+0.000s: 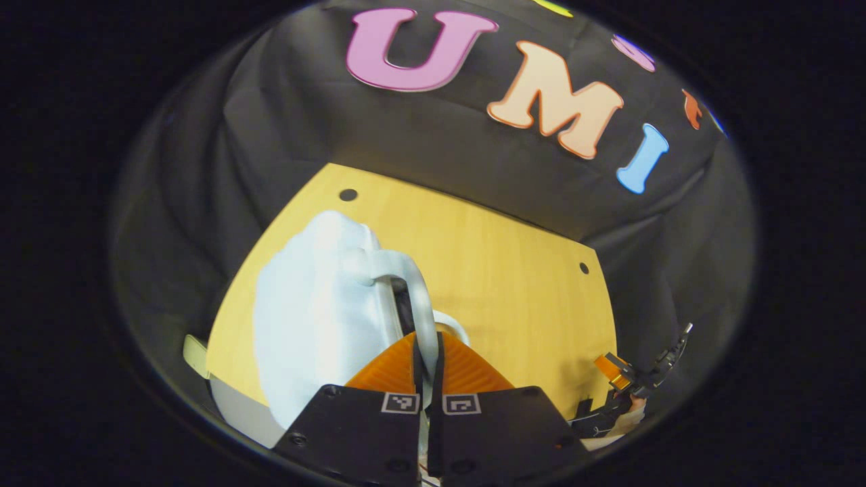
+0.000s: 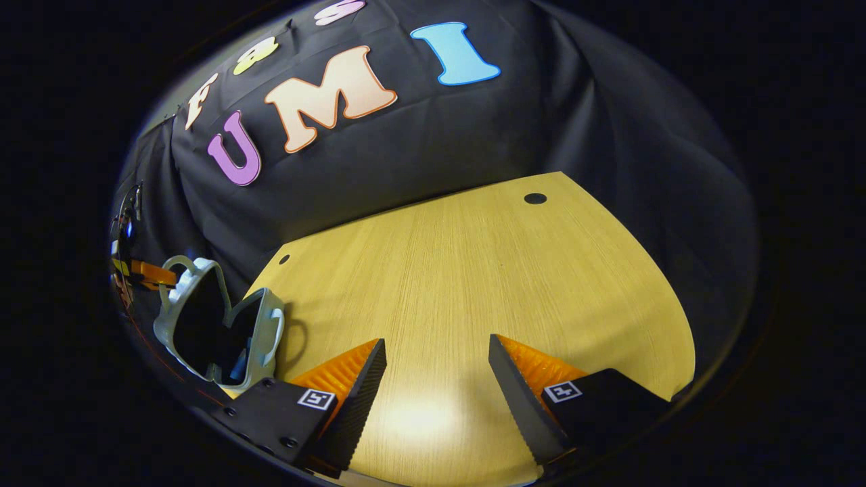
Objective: First open the suitcase, pack the skin care products into it, and then close the suitcase.
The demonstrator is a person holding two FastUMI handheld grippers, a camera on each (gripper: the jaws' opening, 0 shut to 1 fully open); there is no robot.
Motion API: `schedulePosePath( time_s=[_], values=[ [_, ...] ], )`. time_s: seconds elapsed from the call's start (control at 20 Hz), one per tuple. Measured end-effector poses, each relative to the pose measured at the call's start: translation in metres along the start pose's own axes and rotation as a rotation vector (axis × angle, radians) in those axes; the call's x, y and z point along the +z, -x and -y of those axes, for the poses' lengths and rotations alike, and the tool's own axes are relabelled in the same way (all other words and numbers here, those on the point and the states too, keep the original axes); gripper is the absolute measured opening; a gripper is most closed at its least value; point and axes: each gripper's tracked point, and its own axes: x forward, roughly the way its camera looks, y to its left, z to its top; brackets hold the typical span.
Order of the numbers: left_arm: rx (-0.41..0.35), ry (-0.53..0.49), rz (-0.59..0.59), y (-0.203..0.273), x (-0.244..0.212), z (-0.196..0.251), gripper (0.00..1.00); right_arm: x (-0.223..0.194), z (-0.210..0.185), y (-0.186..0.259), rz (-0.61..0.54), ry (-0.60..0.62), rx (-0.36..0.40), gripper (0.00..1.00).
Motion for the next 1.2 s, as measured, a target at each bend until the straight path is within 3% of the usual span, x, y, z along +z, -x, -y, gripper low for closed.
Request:
schedulePosePath(
  time_s=[0.2, 0.5, 1.2],
  values=[
    [-0.048, 0.005, -0.072, -0.048, -0.018, 0.022, 0.0, 0.006, 0.011, 0.012, 0.019, 0.015, -0.042, 0.96],
    [-0.035, -0.044, -0.184, -0.097, -0.049, 0.034, 0.0, 0.012, 0.002, 0.021, 0.063, -0.009, -0.064, 0.96],
    [0.011, -0.086, -0.297, -0.138, -0.08, 0.033, 0.0, -0.005, -0.009, 0.039, 0.069, -0.004, -0.086, 0.96]
  ],
)
